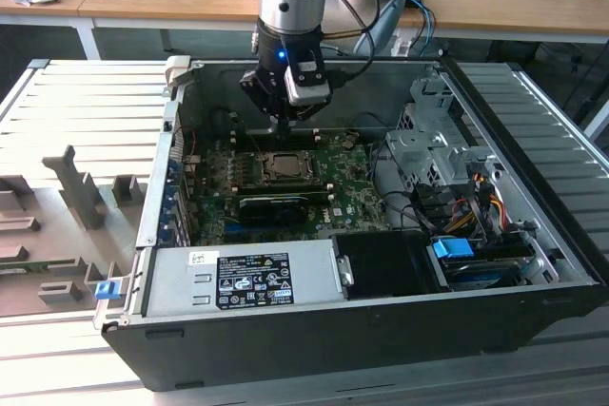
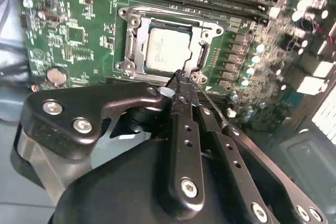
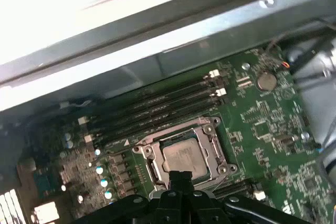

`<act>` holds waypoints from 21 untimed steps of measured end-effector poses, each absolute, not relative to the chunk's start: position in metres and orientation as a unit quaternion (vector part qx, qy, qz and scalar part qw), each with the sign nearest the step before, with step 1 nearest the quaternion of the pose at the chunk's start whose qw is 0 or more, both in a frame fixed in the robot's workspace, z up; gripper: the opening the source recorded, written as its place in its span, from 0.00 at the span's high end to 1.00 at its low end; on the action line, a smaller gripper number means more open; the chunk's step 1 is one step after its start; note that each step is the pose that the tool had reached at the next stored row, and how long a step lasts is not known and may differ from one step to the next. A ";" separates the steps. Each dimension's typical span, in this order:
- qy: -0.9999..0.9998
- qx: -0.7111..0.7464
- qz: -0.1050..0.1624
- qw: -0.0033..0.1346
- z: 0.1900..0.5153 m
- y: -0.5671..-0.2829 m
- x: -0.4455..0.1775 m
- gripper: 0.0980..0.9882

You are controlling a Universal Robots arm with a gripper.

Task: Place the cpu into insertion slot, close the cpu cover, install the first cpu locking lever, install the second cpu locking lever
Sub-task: 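Install the first cpu locking lever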

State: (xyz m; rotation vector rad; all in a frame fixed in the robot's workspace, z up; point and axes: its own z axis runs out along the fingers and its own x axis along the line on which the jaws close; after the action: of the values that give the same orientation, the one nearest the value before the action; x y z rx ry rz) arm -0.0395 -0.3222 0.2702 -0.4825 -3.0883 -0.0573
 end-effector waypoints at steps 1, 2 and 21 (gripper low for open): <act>-0.990 -0.140 -0.018 0.008 0.270 -0.322 -0.040 0.99; -0.991 -0.131 -0.018 0.008 0.270 -0.322 -0.040 0.99; -0.999 0.043 -0.017 0.011 0.270 -0.322 -0.040 0.99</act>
State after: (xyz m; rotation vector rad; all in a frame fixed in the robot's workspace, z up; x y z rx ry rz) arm -0.0398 -0.3220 0.2696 0.1344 -3.1161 -0.0516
